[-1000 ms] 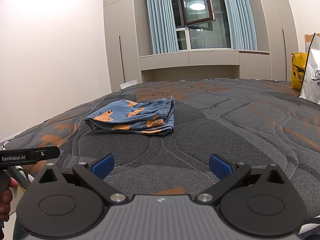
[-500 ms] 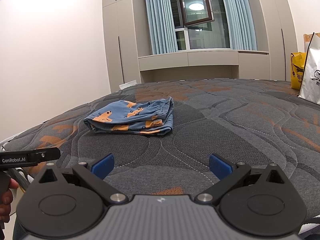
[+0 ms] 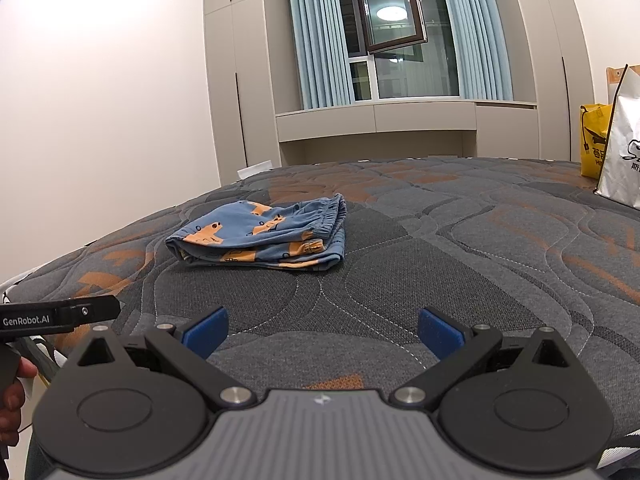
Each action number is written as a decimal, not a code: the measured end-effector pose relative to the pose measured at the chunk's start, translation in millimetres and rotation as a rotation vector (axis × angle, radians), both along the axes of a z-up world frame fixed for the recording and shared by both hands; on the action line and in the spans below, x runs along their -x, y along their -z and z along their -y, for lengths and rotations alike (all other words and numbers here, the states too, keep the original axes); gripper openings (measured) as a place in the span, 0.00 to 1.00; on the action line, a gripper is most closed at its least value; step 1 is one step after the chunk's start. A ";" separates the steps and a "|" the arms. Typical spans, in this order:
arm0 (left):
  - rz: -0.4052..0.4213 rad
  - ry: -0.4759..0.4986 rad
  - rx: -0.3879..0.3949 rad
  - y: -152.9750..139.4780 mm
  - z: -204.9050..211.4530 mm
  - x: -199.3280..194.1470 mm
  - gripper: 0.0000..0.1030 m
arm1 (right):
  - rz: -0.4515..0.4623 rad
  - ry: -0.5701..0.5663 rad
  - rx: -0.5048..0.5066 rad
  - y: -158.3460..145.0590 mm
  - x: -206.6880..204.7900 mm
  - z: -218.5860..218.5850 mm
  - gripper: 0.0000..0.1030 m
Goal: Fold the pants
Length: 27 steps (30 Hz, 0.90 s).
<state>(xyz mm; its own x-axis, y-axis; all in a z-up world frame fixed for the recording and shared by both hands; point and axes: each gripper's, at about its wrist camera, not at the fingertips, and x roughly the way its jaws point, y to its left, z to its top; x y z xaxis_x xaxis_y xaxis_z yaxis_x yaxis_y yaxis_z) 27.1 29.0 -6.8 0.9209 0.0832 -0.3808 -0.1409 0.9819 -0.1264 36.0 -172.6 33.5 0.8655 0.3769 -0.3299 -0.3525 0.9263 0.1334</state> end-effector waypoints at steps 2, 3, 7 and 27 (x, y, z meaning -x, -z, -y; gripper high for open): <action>-0.005 0.001 0.000 -0.9 0.6 -0.7 0.99 | -0.001 0.000 0.000 -0.4 -0.2 0.5 1.00; -0.004 0.001 -0.001 -1.5 0.3 -0.5 0.99 | -0.001 0.000 0.000 -0.5 0.0 0.6 1.00; -0.005 0.000 -0.001 -2.8 0.4 -1.0 0.99 | 0.000 0.000 0.000 -0.6 0.3 0.5 1.00; 0.007 0.007 0.014 -4.8 -1.9 0.7 0.99 | -0.005 0.001 -0.002 -0.9 -0.9 -0.7 1.00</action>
